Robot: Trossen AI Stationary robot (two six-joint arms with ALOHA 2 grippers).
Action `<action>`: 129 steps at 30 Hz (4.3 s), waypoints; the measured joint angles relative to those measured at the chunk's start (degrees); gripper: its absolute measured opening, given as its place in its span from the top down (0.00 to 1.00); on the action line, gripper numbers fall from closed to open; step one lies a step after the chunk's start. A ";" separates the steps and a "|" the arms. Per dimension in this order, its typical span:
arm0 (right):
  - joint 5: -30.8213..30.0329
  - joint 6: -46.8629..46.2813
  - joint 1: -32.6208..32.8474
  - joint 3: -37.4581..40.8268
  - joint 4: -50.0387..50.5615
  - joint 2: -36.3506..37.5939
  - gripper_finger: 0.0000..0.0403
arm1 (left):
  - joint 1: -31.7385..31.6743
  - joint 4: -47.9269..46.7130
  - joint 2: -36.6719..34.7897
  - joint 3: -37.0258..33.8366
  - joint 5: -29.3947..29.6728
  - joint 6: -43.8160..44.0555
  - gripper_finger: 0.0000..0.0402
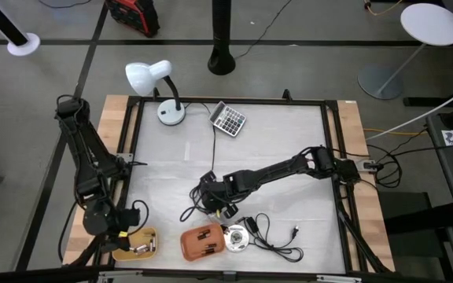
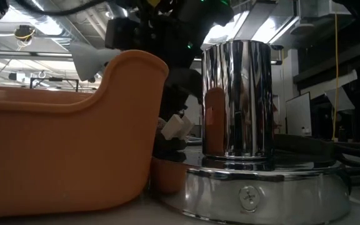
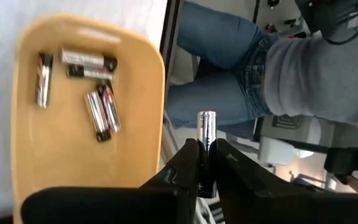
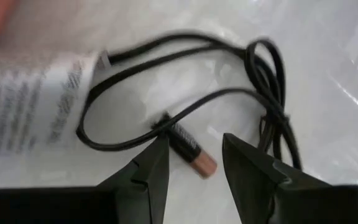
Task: Sort batteries
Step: Put the white battery into the yellow bin, then put the black battery into the orange bin
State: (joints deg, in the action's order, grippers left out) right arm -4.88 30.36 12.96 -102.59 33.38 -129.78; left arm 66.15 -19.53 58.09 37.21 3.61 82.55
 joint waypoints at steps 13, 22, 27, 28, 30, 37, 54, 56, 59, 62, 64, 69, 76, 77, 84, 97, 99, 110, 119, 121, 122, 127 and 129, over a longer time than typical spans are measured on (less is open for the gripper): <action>0.56 0.10 0.14 -0.07 -1.07 -2.44 0.64 | 1.51 -4.22 0.08 0.00 0.00 6.79 0.90; -0.02 -1.94 0.12 -0.22 -1.06 -3.21 0.64 | 1.54 -4.43 1.31 0.02 0.00 7.49 0.90; -0.53 -3.01 0.14 -0.64 -0.84 -3.34 0.64 | 1.68 -4.58 2.84 0.02 -0.01 7.47 0.90; -0.51 -3.01 0.15 -0.63 -0.83 -3.34 0.64 | 1.68 -4.78 3.15 0.02 -0.01 7.49 0.90; -0.49 -3.19 0.14 -0.66 -0.77 -3.34 0.64 | 1.68 -5.57 3.92 0.02 -0.01 7.49 0.90; -0.34 -3.31 0.14 -0.66 -0.71 -3.37 0.64 | 1.68 -5.60 6.89 0.02 -0.01 7.49 0.90; 0.82 -3.31 0.12 -0.68 -0.63 -3.41 0.64 | -0.08 -5.53 15.63 0.02 1.08 -0.53 0.83; 0.90 -3.31 0.12 -0.68 -0.54 -3.41 0.64 | -0.26 -5.61 16.21 0.02 1.26 -0.51 0.78; 0.97 -4.17 0.12 -0.68 -0.45 -3.41 0.64 | -0.42 -5.48 16.42 0.02 1.33 -0.51 0.70; 1.11 -6.27 0.12 -0.68 -0.30 -3.41 0.65 | -0.58 -5.12 16.29 0.02 1.28 -0.51 0.66; 1.53 -7.72 0.10 -0.68 -0.11 -3.41 0.68 | -0.59 -4.94 16.25 0.02 1.29 -0.51 0.65; 2.31 -11.37 0.11 -0.70 0.77 -3.45 0.79 | -0.59 -5.18 16.25 0.00 1.30 -0.51 0.65; 2.42 -15.60 0.10 -0.74 0.99 -3.39 0.95 | -0.59 -5.16 16.25 0.02 1.48 -0.51 0.68; 2.42 -15.62 0.10 -0.74 0.99 -3.39 0.96 | -0.59 -5.16 16.25 0.01 1.50 -0.51 0.68; 2.46 -15.81 0.10 -2.34 3.06 -3.59 0.94 | -0.59 -5.18 16.19 0.02 2.59 -0.53 0.68; 1.48 -15.79 0.22 -14.09 19.89 -3.74 0.94 | -0.60 -5.40 16.19 0.00 11.83 -5.50 0.68; 1.45 -15.79 0.23 -15.56 21.64 -3.63 0.94 | -0.61 -5.39 16.19 0.00 12.16 -6.34 0.68; 1.39 -19.92 0.21 -23.99 34.04 -3.61 0.94 | -2.87 -5.38 16.19 0.00 20.05 -16.32 0.68; 14.22 -30.93 0.43 -29.29 35.93 -3.39 0.94 | -8.29 -5.40 16.19 -0.02 32.70 -28.07 0.68; 18.03 -33.50 0.93 -29.67 33.26 -3.38 0.94 | -8.99 -5.40 16.19 -0.02 32.75 -28.42 0.68; 19.68 -34.75 1.31 -29.73 31.57 -3.41 0.94 | -9.12 -5.40 16.19 -0.02 32.73 -28.42 0.68; 24.00 -35.07 3.87 -29.81 20.79 -3.78 0.94 | -9.51 -5.12 16.19 -0.02 33.03 -31.87 0.68; 24.01 -35.05 4.92 -29.81 17.28 -4.43 0.94 | -9.93 -4.89 16.19 -0.02 34.08 -33.45 0.68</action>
State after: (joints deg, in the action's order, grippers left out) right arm 19.14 -4.69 17.88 -132.40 50.65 -134.20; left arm 56.22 -24.42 74.28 37.19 37.69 49.10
